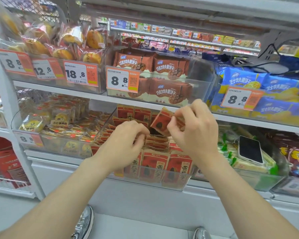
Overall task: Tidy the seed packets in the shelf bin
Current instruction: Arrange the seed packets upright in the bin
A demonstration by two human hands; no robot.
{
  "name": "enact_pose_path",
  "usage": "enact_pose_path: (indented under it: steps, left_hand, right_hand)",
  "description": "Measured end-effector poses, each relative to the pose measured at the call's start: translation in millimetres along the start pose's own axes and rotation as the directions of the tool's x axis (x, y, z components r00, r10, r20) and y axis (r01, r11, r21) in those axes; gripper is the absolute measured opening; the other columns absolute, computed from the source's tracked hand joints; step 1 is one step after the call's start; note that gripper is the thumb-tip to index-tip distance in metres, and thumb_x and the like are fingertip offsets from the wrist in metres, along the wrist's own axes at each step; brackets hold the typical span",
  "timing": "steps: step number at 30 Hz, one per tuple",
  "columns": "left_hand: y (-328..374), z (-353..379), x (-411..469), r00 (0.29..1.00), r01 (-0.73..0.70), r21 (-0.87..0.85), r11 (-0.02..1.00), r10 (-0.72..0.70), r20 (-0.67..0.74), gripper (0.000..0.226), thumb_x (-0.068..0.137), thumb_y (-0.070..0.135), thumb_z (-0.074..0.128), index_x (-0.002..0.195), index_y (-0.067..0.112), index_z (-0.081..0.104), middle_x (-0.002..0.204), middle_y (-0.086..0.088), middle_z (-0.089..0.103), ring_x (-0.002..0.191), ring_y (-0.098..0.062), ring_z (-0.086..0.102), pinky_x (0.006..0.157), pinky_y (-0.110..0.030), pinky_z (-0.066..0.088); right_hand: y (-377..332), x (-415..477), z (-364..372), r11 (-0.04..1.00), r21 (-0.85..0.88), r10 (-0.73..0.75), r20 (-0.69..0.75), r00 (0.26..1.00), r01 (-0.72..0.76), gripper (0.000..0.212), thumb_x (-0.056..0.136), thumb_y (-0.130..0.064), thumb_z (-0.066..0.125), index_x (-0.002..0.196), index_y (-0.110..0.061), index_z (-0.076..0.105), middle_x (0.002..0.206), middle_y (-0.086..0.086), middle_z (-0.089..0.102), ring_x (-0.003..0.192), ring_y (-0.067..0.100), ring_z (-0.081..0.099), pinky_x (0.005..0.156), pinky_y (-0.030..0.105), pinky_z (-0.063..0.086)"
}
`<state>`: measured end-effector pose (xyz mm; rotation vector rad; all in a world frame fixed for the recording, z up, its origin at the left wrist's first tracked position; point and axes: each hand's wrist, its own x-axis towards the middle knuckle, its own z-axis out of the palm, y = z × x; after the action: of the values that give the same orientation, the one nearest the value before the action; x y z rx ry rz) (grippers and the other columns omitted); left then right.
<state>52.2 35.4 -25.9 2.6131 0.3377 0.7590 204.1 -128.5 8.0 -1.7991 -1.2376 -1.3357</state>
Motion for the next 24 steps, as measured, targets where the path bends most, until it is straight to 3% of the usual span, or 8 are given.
enact_pose_path:
  steps: [5, 8, 11, 14, 16, 19, 22, 24]
  left_hand:
    - [45, 5, -4, 0.972, -0.071, -0.318, 0.945, -0.007, -0.236, 0.044, 0.115, 0.046, 0.039, 0.154, 0.029, 0.05, 0.143, 0.016, 0.059, 0.134, -0.007, 0.055, 0.109, -0.034, 0.049]
    - [76, 8, -8, 0.962, -0.116, -0.467, 0.877, -0.018, -0.272, 0.034, 0.117, 0.037, 0.04, 0.138, 0.025, 0.064, 0.118, 0.018, 0.072, 0.111, -0.004, 0.068, 0.086, -0.017, 0.051]
    - [86, 13, -6, 0.928, -0.074, -0.551, 0.831, -0.145, -0.343, 0.034, 0.116, 0.034, 0.041, 0.111, 0.022, 0.073, 0.096, 0.012, 0.075, 0.089, -0.009, 0.07, 0.073, -0.023, 0.052]
    - [86, 18, 0, 0.919, 0.03, -0.649, 0.76, -0.276, -0.281, 0.032, 0.116, 0.031, 0.046, 0.105, 0.024, 0.076, 0.095, 0.011, 0.079, 0.088, -0.007, 0.073, 0.075, -0.023, 0.055]
    - [87, 23, 1, 0.896, 0.112, -0.726, 0.679, -0.384, -0.221, 0.027, 0.115, 0.031, 0.049, 0.109, 0.026, 0.074, 0.098, 0.011, 0.08, 0.09, -0.006, 0.075, 0.075, -0.022, 0.056]
    - [91, 28, 2, 0.868, 0.142, -0.853, 0.502, -0.477, -0.136, 0.011, 0.114, 0.024, 0.051, 0.117, 0.025, 0.061, 0.091, 0.002, 0.08, 0.079, -0.009, 0.075, 0.065, -0.023, 0.056]
    - [95, 29, 3, 0.905, 0.145, -0.853, 0.501, -0.416, -0.091, 0.011, 0.114, 0.013, 0.049, 0.112, 0.015, 0.059, 0.082, -0.005, 0.073, 0.065, -0.012, 0.067, 0.057, -0.026, 0.052]
    - [102, 29, 1, 0.923, 0.188, -0.857, 0.479, -0.384, -0.013, 0.012, 0.114, 0.02, 0.051, 0.111, 0.01, 0.058, 0.082, -0.005, 0.07, 0.066, -0.013, 0.065, 0.056, -0.026, 0.052]
  right_hand:
    - [-15, -7, -37, 0.969, 0.224, 0.12, -0.038, 0.992, -0.109, 0.01, 0.104, -0.011, 0.064, 0.103, -0.001, 0.067, 0.098, 0.009, 0.062, 0.089, 0.027, 0.06, 0.075, 0.04, 0.052]
    - [-25, -7, -51, 0.892, 0.397, 0.243, -0.02, 0.97, -0.216, 0.008, 0.107, -0.009, 0.063, 0.111, -0.003, 0.066, 0.101, 0.004, 0.067, 0.091, 0.022, 0.066, 0.079, 0.034, 0.053]
    - [-30, -7, -56, 0.75, 0.539, 0.42, 0.06, 0.905, -0.383, 0.008, 0.107, -0.016, 0.067, 0.113, -0.011, 0.068, 0.098, -0.002, 0.071, 0.089, 0.017, 0.069, 0.078, 0.037, 0.055]
    - [-34, -9, -55, 0.486, 0.64, 0.624, 0.223, 0.749, -0.595, 0.013, 0.102, -0.029, 0.074, 0.112, -0.022, 0.072, 0.088, -0.001, 0.074, 0.078, 0.017, 0.07, 0.073, 0.042, 0.058]
    - [-36, -9, -55, 0.297, 0.683, 0.663, 0.355, 0.659, -0.667, 0.012, 0.103, -0.03, 0.072, 0.105, -0.02, 0.077, 0.086, -0.002, 0.078, 0.079, 0.014, 0.073, 0.072, 0.037, 0.06]
    - [-36, -14, -53, 0.248, 0.677, 0.598, 0.456, 0.66, -0.693, 0.02, 0.107, -0.028, 0.066, 0.097, -0.018, 0.079, 0.083, -0.003, 0.08, 0.075, 0.01, 0.072, 0.069, 0.034, 0.058]
    - [-34, -18, -55, 0.223, 0.669, 0.568, 0.502, 0.653, -0.709, 0.015, 0.104, -0.029, 0.07, 0.101, -0.017, 0.079, 0.084, -0.002, 0.08, 0.072, 0.009, 0.073, 0.064, 0.033, 0.059]
    - [-33, -21, -56, 0.151, 0.661, 0.566, 0.552, 0.613, -0.735, 0.014, 0.103, -0.029, 0.07, 0.103, -0.015, 0.075, 0.086, 0.002, 0.079, 0.072, 0.012, 0.072, 0.062, 0.033, 0.059]
